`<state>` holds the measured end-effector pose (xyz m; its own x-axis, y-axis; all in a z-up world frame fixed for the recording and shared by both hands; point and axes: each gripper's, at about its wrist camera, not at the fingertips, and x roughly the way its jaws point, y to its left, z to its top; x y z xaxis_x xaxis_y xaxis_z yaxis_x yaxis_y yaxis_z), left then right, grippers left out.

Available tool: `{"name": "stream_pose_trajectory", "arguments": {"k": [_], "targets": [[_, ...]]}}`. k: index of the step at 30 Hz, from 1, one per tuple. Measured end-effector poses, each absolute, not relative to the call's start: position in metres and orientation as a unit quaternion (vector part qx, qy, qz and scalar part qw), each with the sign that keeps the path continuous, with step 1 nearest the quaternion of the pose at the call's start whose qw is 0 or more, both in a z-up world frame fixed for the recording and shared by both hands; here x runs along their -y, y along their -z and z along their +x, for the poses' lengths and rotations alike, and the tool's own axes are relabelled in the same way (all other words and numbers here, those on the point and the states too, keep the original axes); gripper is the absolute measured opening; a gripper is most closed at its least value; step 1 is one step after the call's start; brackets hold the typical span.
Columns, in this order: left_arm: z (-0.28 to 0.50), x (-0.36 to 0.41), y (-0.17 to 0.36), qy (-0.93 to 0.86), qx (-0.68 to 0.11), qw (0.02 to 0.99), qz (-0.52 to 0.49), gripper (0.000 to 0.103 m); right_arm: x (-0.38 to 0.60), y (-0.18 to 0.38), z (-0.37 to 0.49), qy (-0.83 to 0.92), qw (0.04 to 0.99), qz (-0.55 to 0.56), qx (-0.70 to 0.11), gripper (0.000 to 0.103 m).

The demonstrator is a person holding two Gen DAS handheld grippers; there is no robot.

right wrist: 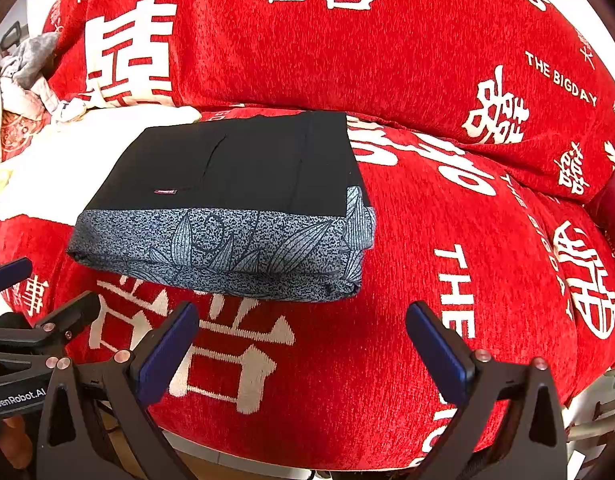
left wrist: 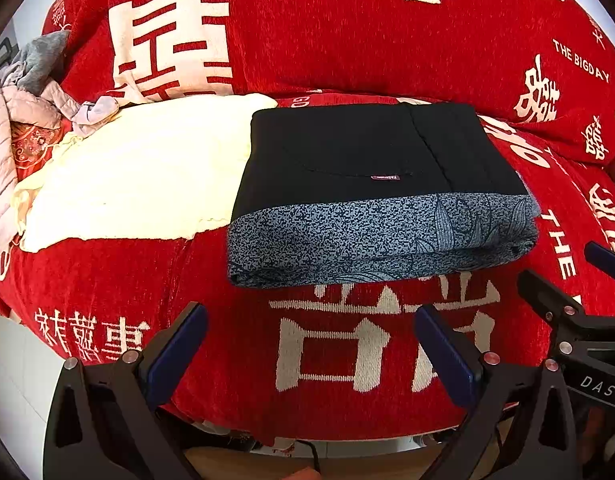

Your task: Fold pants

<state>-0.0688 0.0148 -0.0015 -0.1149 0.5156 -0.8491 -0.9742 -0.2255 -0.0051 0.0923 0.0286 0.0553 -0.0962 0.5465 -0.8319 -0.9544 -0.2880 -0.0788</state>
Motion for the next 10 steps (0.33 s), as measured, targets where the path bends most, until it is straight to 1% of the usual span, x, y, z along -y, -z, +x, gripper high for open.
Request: {"name": "stream_pose_trajectory", "arguments": {"k": [6,10], "targets": [[-0.069,-0.014,0.003,-0.681,-0.299,0.543,-0.39,0.103,-0.028,-0.055,0.091,-0.694,0.538,-0.403,-0.257,0.103],[-0.071,-0.017,0.023,-0.667,-0.311,0.535,-0.415,0.103,-0.031,-0.039,0.096,-0.681,0.538,-0.417,-0.271,0.103]]}}
